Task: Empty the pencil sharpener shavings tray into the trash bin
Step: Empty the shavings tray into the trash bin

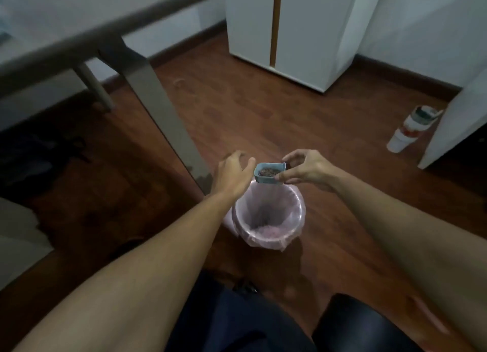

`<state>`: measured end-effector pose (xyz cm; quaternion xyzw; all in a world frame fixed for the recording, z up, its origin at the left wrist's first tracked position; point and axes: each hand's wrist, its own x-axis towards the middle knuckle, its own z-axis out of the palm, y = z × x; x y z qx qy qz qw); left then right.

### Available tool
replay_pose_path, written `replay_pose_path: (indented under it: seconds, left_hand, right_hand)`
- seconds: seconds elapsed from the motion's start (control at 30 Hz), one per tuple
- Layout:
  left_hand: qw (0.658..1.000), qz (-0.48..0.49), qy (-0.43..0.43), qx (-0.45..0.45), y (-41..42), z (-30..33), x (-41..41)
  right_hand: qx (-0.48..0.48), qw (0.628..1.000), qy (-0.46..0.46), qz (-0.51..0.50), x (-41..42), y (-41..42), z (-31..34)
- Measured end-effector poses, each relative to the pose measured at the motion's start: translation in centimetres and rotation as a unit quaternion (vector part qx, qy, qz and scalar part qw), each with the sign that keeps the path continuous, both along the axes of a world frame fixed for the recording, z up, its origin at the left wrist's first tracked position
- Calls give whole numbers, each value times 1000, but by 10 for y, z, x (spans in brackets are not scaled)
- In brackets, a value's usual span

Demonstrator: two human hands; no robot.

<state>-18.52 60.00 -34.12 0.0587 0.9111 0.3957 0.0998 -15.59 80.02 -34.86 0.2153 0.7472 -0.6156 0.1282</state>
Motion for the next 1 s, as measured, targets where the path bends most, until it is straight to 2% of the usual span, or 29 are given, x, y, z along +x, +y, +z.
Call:
replay_pose_path:
  seconds: [0.17,0.3,0.4,0.5,0.6,0.73,0.87,1.0]
  left_hand:
    - [994,9,-107,-11,-6,-92,4]
    - [986,27,-162,9,-21,-147,14]
    - [972,78,-220,32,-24,-171,16]
    - [970,78,-227,46,-20,-183,12]
    - [966,90,-237,52,-18,-192,11]
    - [964,106,-234,70,-19,-202,13]
    - [964,108,-229,83,-17,-206,13]
    - [963,110,-230,93,-17,-204,13]
  right_hand:
    - [71,995,-65,18,7,16,-79]
    - [142,987,-71,24,8,14,-137]
    - [207,976,-59,31,2,2,-164]
    - [271,960,-54,51,1,-11,-173]
    - [312,942,-53,115,-4,-20,-184]
    - [374,908,-64,179,-10,-36,-201]
    - [429,884,-19,187,-19,-51,-208]
    - [525,805,1,277,-32,-58,-209]
